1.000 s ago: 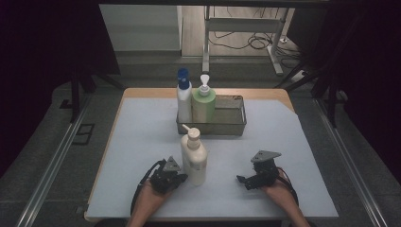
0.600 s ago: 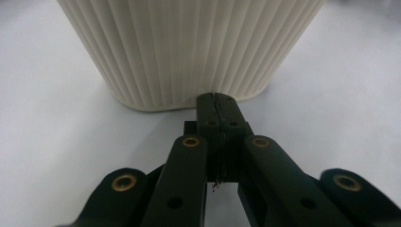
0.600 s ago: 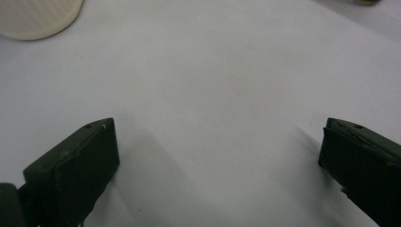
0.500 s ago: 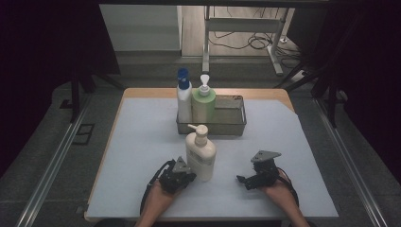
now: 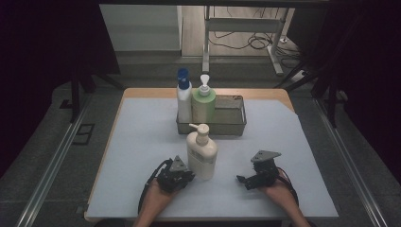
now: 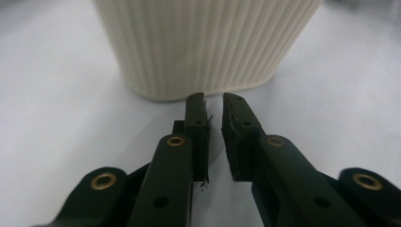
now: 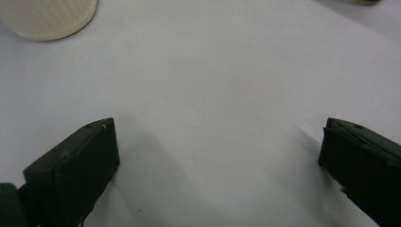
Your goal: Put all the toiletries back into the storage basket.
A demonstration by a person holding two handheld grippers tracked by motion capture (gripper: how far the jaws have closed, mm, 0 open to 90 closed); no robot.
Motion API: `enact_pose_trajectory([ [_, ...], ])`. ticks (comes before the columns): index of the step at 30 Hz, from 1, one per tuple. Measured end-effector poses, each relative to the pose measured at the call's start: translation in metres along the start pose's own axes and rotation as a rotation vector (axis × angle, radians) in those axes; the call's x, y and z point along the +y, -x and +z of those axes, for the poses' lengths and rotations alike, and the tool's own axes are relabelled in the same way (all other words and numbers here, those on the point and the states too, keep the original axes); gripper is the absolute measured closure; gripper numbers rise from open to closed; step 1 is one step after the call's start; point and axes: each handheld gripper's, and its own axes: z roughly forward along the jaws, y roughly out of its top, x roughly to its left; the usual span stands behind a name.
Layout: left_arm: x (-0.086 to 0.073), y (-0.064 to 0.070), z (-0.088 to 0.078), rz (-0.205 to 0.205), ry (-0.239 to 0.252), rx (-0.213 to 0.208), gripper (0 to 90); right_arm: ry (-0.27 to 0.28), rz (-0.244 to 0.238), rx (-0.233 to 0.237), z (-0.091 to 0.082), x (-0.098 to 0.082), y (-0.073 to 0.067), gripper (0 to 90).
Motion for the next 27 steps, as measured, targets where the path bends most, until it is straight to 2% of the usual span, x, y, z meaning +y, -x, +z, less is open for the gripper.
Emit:
enact_pose_trajectory([
  [5,-0.006,-0.007,-0.01,-0.021,0.001,0.021,65.4,-0.001,-0.002,0.003,0.0,0.0,0.0,0.0],
  [6,-0.007,-0.008,-0.012,-0.023,0.005,0.033,65.4,-0.002,0.001,0.002,0.0,0.0,0.0,0.0],
  [8,-0.011,-0.012,-0.018,-0.033,0.011,0.065,55.7,0.0,-0.002,0.003,0.0,0.0,0.001,0.0],
  [10,-0.013,-0.014,-0.021,-0.036,0.013,0.074,52.7,0.0,-0.002,0.005,0.0,0.0,0.001,0.0],
  [16,-0.021,-0.025,-0.032,-0.084,0.03,0.122,33.4,0.001,0.001,0.022,-0.004,0.001,0.002,0.2],
  [18,-0.025,-0.031,-0.035,-0.098,0.026,0.143,25.7,0.025,-0.008,0.032,-0.007,0.002,0.001,0.0],
  [20,-0.027,-0.033,-0.036,-0.105,0.026,0.151,23.9,0.03,-0.014,0.037,-0.008,0.003,0.001,0.0],
  [22,-0.032,-0.039,-0.037,-0.128,0.02,0.161,16.6,0.056,-0.017,0.041,-0.013,0.007,-0.002,0.0],
  [24,-0.035,-0.043,-0.036,-0.141,0.011,0.171,13.5,0.056,-0.022,0.044,-0.015,0.009,-0.005,0.0],
  [27,-0.039,-0.046,-0.034,-0.156,0.005,0.185,13.1,0.068,-0.022,0.048,-0.018,0.012,-0.007,0.0],
])
